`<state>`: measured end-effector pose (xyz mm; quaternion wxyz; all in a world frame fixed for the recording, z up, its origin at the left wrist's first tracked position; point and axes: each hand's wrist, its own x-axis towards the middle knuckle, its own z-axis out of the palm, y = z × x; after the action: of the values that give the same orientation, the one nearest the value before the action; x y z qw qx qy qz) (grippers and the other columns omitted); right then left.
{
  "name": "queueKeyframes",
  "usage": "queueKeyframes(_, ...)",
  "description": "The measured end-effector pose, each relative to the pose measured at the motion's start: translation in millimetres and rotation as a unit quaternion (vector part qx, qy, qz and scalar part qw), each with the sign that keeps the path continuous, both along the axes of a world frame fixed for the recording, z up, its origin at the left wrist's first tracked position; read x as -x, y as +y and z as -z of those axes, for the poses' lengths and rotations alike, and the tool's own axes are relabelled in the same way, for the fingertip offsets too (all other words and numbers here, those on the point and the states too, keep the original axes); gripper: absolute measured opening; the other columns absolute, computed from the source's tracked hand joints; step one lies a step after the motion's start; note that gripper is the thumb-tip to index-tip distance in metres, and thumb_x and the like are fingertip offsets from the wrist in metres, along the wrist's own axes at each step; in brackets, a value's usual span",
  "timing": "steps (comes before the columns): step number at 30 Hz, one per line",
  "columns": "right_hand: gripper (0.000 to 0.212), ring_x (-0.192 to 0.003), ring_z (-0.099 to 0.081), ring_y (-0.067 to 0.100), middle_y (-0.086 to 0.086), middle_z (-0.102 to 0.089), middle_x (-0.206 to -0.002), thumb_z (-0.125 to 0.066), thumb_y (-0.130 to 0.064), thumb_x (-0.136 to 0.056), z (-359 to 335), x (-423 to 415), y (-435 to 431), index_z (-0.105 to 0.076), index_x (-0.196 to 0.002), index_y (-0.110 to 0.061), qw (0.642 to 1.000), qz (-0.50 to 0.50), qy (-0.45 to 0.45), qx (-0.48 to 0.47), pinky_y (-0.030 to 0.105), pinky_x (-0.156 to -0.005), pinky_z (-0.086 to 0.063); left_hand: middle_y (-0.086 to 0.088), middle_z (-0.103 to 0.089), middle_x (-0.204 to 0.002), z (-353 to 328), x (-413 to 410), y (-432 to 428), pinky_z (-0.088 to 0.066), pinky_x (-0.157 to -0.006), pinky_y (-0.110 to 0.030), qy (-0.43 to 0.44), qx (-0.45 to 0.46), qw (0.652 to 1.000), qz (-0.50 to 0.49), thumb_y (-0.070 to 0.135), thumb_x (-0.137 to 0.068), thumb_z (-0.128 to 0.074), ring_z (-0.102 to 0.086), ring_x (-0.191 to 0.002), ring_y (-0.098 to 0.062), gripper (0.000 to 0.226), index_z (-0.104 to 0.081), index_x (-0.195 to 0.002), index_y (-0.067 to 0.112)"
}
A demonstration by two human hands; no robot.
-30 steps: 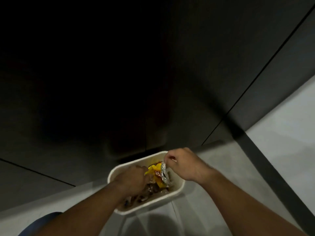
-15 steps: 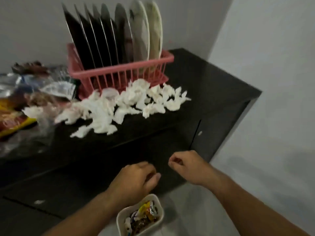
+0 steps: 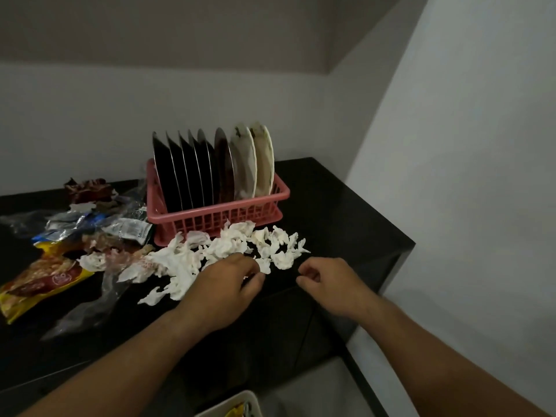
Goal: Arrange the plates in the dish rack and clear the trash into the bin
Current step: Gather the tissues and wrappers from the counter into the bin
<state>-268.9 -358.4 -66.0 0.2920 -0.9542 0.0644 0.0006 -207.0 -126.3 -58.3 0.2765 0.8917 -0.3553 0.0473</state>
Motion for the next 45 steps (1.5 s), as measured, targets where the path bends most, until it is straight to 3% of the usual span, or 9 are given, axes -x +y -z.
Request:
queueKeyframes(7,0.007,-0.075,-0.059,0.003,-0.015,-0.058,-0.086,-0.067,-0.038,-0.089,20,-31,-2,-0.061,-0.089,-0.035,0.997,0.038,0.019,0.072,0.023,-0.067,-0.050,0.017,-0.058,-0.096,0,-52,-5,-0.049,-0.075,-0.026,0.003,0.000,1.000,0.012,0.043,-0.094,-0.050,-0.056,-0.084,-0.002,0.021,-0.064,-0.100,0.029)
queueKeyframes(13,0.026,-0.095,-0.056,0.011,-0.009,-0.052,-0.106,-0.067,-0.038,-0.089,35,-61,-6,-0.065,-0.112,-0.025,0.994,0.040,0.009,0.098,0.026,-0.077,-0.046,0.016,-0.059,-0.100,1,-76,-18,-0.049,-0.076,-0.026,-0.004,-0.012,1.000,0.016,0.041,-0.095,-0.051,-0.056,-0.084,-0.003,0.022,-0.065,-0.105,0.028)
queueKeyframes(18,0.050,-0.115,-0.049,0.020,0.001,-0.049,-0.128,-0.064,-0.045,-0.090,54,-96,-8,-0.051,-0.134,-0.026,0.992,-0.010,0.022,0.125,0.037,-0.090,-0.048,0.015,-0.059,-0.105,9,-93,-37,-0.051,-0.080,-0.029,0.001,-0.016,1.000,-0.016,0.039,-0.096,-0.051,-0.057,-0.091,-0.003,0.024,-0.065,-0.109,0.026)
queueKeyframes(22,0.040,-0.119,-0.046,0.024,0.005,-0.046,-0.130,-0.054,-0.039,-0.098,73,-112,-13,-0.050,-0.135,-0.023,0.983,-0.070,0.064,0.155,0.039,-0.092,-0.047,0.014,-0.058,-0.101,14,-105,-57,-0.050,-0.079,-0.029,0.008,-0.034,0.999,-0.038,0.038,-0.096,-0.049,-0.056,-0.088,-0.004,0.023,-0.064,-0.109,0.026)
queueKeyframes(28,0.010,-0.091,-0.051,0.008,-0.007,-0.042,-0.116,-0.058,-0.028,-0.095,61,-120,-51,-0.053,-0.103,-0.024,0.997,-0.069,-0.023,0.022,0.023,-0.078,-0.045,0.011,-0.061,-0.108,20,-118,-93,-0.048,-0.081,-0.030,0.018,-0.062,0.996,-0.061,0.035,-0.097,-0.049,-0.058,-0.093,-0.008,0.022,-0.064,-0.110,0.025)
queueKeyframes(30,0.011,-0.088,-0.056,0.010,-0.008,-0.049,-0.110,-0.062,-0.020,-0.090,47,-122,-72,-0.052,-0.093,-0.024,0.998,-0.046,-0.042,-0.013,0.023,-0.074,-0.048,0.009,-0.061,-0.110,23,-121,-105,-0.048,-0.084,-0.031,0.021,-0.074,0.995,-0.061,0.034,-0.096,-0.051,-0.058,-0.097,-0.010,0.023,-0.064,-0.112,0.024)
queueKeyframes(34,0.019,-0.061,-0.057,0.001,-0.005,-0.060,-0.084,-0.054,-0.011,-0.089,25,-125,-108,-0.055,-0.087,-0.030,0.994,0.003,-0.046,-0.100,0.014,-0.047,-0.041,0.005,-0.058,-0.118,34,-125,-134,-0.048,-0.086,-0.030,0.022,-0.128,0.990,-0.055,0.034,-0.095,-0.052,-0.056,-0.106,-0.014,0.029,-0.060,-0.120,0.024)
queueKeyframes(38,0.032,-0.068,-0.056,0.000,-0.006,-0.056,-0.092,-0.043,-0.006,-0.095,20,-125,-128,-0.054,-0.089,-0.036,0.992,0.002,-0.045,-0.120,0.011,-0.051,-0.042,0.001,-0.056,-0.119,48,-134,-159,-0.049,-0.087,-0.035,0.019,-0.188,0.981,-0.052,0.032,-0.094,-0.052,-0.056,-0.107,-0.019,0.029,-0.059,-0.121,0.022)
queueKeyframes(45,0.030,-0.083,-0.055,0.009,0.000,-0.053,-0.100,-0.042,-0.009,-0.097,31,-136,-148,-0.062,-0.080,-0.023,0.982,0.093,-0.044,-0.157,0.014,-0.061,-0.039,-0.003,-0.049,-0.126,69,-146,-178,-0.047,-0.088,-0.035,-0.019,-0.238,0.966,-0.099,0.040,-0.090,-0.058,-0.053,-0.113,-0.022,0.043,-0.053,-0.129,0.022)
